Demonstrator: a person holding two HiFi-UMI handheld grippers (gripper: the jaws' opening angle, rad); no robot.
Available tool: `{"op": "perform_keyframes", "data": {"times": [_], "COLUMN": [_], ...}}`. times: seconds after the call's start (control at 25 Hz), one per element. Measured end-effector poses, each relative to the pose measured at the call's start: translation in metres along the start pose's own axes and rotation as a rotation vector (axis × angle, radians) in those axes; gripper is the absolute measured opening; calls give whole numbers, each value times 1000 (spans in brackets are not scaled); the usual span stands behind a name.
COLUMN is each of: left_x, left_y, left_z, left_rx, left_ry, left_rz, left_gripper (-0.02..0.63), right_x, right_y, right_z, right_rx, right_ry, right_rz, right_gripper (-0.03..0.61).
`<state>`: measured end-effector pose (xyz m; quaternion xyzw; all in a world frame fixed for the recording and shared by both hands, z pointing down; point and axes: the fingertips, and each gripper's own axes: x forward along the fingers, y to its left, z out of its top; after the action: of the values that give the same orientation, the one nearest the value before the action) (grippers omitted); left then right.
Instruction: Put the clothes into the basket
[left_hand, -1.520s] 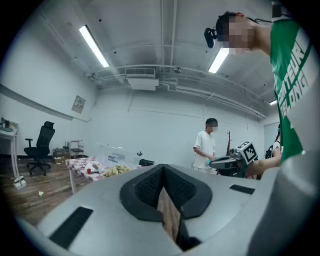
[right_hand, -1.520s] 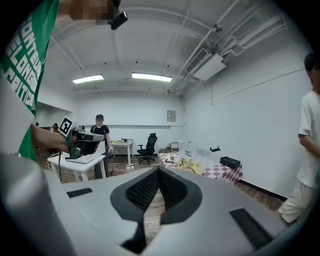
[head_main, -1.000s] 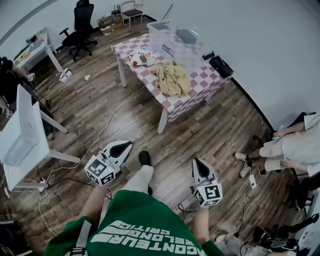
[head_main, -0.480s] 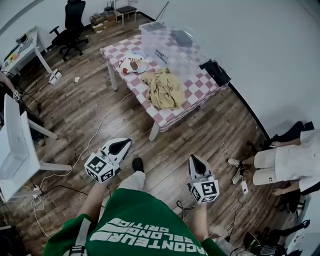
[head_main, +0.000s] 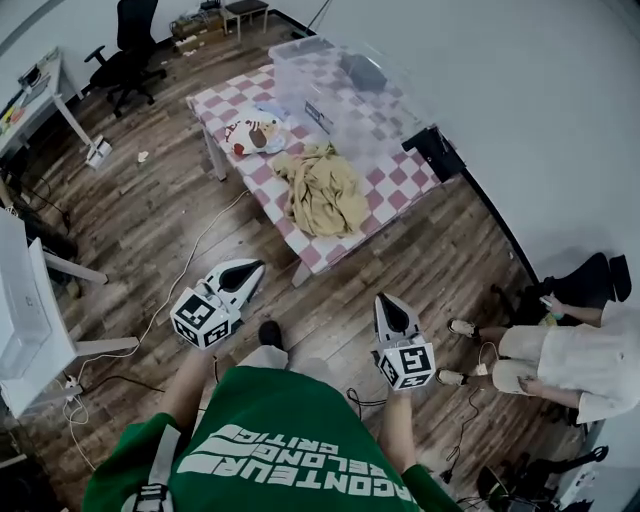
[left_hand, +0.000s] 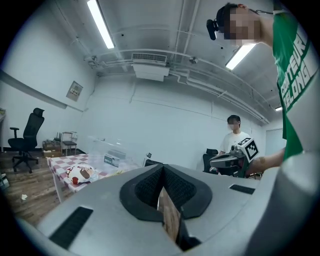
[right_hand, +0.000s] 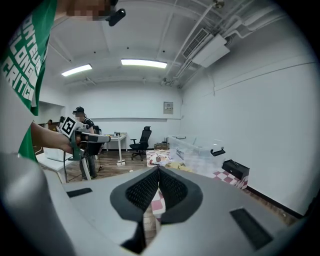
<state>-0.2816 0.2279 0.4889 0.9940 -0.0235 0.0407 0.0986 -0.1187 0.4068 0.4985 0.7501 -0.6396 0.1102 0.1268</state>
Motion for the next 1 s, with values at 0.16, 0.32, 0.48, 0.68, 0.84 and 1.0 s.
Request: {"op": "perform_keyframes", "data": {"times": [0.16, 0.32, 0.48, 0.68, 0.84, 1.0], "left_x": [21, 43, 68, 114, 155, 189], "left_y": [17, 36, 59, 91, 113, 128], "left_z": [0, 0, 0, -3, -9, -15], "left_rx": [-2, -1, 3, 13, 9, -1], "left_ry": [18, 36, 39, 38, 49, 59], "left_rz": [1, 23, 66, 143, 193, 229], "left_gripper": [2, 2, 2, 2, 2, 2], "right_x": [24, 52, 89, 149, 193, 225], "right_y": [-15, -35, -58, -99, -132, -158], "right_z": [2, 4, 4, 3, 3, -1], "right_rx": [10, 10, -1, -59, -132, -134], "right_ry": [9, 17, 23, 39, 77, 97], "right_rz": [13, 40, 90, 170, 234, 292], "right_gripper": [9, 9, 9, 9, 9, 9]}}
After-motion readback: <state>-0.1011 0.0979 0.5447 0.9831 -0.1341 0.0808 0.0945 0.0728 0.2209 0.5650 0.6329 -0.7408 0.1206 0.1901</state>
